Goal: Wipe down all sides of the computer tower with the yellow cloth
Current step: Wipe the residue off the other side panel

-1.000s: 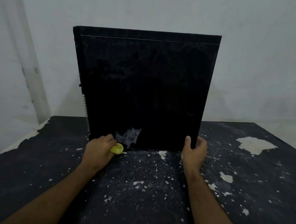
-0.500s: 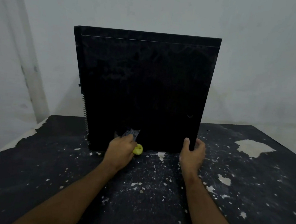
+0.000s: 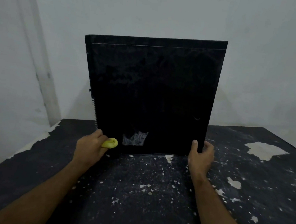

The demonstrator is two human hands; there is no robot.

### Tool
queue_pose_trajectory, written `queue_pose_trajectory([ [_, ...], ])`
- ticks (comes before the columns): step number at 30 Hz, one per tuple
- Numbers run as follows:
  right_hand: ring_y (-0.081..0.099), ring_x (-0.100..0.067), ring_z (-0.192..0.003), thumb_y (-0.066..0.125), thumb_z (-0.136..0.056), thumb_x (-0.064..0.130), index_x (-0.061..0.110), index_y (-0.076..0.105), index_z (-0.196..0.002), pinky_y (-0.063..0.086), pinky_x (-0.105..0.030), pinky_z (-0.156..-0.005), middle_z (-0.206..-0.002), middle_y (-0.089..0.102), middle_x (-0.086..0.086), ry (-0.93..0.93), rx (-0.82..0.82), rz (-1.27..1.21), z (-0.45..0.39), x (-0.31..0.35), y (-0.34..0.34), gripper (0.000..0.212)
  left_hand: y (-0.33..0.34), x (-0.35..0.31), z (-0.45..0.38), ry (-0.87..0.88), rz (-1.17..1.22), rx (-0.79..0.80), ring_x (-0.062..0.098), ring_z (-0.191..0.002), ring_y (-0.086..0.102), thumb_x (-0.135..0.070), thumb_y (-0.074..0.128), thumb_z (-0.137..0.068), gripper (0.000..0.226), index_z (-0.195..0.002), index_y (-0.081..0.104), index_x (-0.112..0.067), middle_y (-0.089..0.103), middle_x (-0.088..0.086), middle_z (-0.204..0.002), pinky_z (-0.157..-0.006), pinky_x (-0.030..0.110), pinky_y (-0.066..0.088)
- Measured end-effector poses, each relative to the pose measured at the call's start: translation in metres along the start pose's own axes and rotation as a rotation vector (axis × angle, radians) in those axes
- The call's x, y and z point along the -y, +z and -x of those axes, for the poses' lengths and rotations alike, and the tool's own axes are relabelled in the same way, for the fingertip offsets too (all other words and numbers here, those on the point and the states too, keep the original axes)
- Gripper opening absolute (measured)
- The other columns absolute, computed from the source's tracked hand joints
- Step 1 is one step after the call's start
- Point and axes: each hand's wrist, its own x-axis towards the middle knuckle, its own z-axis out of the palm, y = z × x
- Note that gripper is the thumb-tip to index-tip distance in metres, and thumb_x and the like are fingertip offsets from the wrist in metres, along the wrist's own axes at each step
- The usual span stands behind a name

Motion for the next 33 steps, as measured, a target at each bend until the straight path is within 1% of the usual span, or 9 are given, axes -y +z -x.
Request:
queue_pose_trajectory([
  [5, 0.062, -0.024, -0.112, 0.063, -0.098, 0.042, 0.019, 0.054, -0.127, 0.055, -0.05, -0.097, -0.123, 0.06, -0.007, -0.003, 0.012, -0.008, 0.0, -0.001, -0.001, 0.039, -0.024, -0.031, -0.05, -0.264, 0.163, -0.202, 0.021, -0.07, 0.065, -0.067, 0.058, -0.082, 0.046, -0.089, 0.077, -0.026, 0.061, -0.005, -0.086, -0.053, 0.027, 0.036],
  [10, 0.061, -0.023, -0.113, 0.063, -0.097, 0.047, 0.021, 0.053, -0.128, 0.055, -0.049, -0.097, -0.123, 0.06, -0.005, 0.0, 0.012, 0.008, 0.0, -0.003, -0.001, 0.041, -0.01, -0.032, -0.034, -0.043, 0.091, -0.05, 0.02, -0.065, 0.066, -0.066, 0.054, -0.086, 0.046, -0.088, 0.077, -0.026, 0.059, -0.006, -0.085, -0.053, 0.024, 0.032],
  [15, 0.062, -0.022, -0.112, 0.063, -0.098, 0.041, 0.027, 0.052, -0.119, 0.056, -0.046, -0.097, -0.122, 0.061, -0.005, -0.01, 0.015, -0.012, 0.001, 0.001, -0.001, 0.028, -0.028, -0.045, -0.064, -0.393, 0.263, -0.222, 0.017, -0.074, 0.063, -0.053, 0.081, -0.082, 0.026, -0.089, 0.077, -0.028, 0.061, -0.006, -0.087, -0.058, 0.031, 0.043],
  [19, 0.063, -0.021, -0.11, 0.064, -0.098, 0.042, 0.027, 0.053, -0.12, 0.057, -0.046, -0.096, -0.121, 0.062, -0.004, -0.007, 0.011, -0.013, 0.001, 0.0, -0.001, 0.029, -0.012, -0.044, -0.05, 0.006, 0.111, -0.134, 0.024, -0.063, 0.064, -0.062, 0.057, -0.088, 0.045, -0.087, 0.076, -0.021, 0.058, -0.004, -0.083, -0.048, 0.032, 0.044],
  [21, 0.063, -0.021, -0.11, 0.064, -0.098, 0.042, 0.023, 0.054, -0.123, 0.057, -0.046, -0.096, -0.122, 0.062, -0.005, -0.008, 0.011, -0.008, 0.0, 0.0, 0.0, 0.033, -0.015, -0.038, -0.057, -0.02, 0.109, -0.151, 0.023, -0.063, 0.064, -0.062, 0.06, -0.088, 0.042, -0.088, 0.077, -0.023, 0.058, -0.004, -0.083, -0.048, 0.032, 0.045],
  [24, 0.063, -0.021, -0.112, 0.064, -0.097, 0.043, 0.02, 0.054, -0.126, 0.056, -0.046, -0.098, -0.123, 0.062, -0.004, -0.004, 0.008, -0.011, -0.001, -0.003, 0.0, 0.037, -0.019, -0.045, -0.058, -0.263, 0.2, -0.26, 0.021, -0.066, 0.062, -0.051, 0.074, -0.088, 0.028, -0.089, 0.075, -0.024, 0.06, -0.004, -0.085, -0.052, 0.034, 0.047],
  [28, 0.063, -0.019, -0.11, 0.064, -0.097, 0.044, 0.023, 0.055, -0.123, 0.057, -0.046, -0.096, -0.12, 0.062, -0.002, 0.0, 0.01, -0.023, -0.002, -0.003, -0.002, 0.034, 0.012, -0.049, -0.023, 0.057, 0.09, -0.055, 0.027, -0.057, 0.062, -0.053, 0.054, -0.091, 0.04, -0.083, 0.071, -0.018, 0.055, -0.002, -0.083, -0.044, 0.034, 0.045],
  [32, 0.063, -0.019, -0.107, 0.065, -0.097, 0.042, 0.023, 0.055, -0.121, 0.057, -0.045, -0.094, -0.118, 0.062, -0.002, -0.009, -0.008, -0.004, -0.002, -0.003, 0.0, 0.032, 0.006, -0.05, -0.029, -0.305, 0.246, -0.212, 0.024, -0.068, 0.065, -0.05, 0.073, -0.085, 0.027, -0.086, 0.074, -0.023, 0.061, -0.003, -0.086, -0.054, 0.034, 0.048],
  [33, 0.063, -0.019, -0.107, 0.064, -0.097, 0.042, 0.023, 0.055, -0.121, 0.057, -0.045, -0.094, -0.118, 0.062, -0.002, -0.011, -0.006, -0.005, -0.002, -0.003, 0.0, 0.032, 0.008, -0.054, -0.025, -0.312, 0.238, -0.201, 0.025, -0.067, 0.064, -0.048, 0.072, -0.086, 0.026, -0.085, 0.072, -0.022, 0.06, -0.002, -0.086, -0.054, 0.035, 0.048],
])
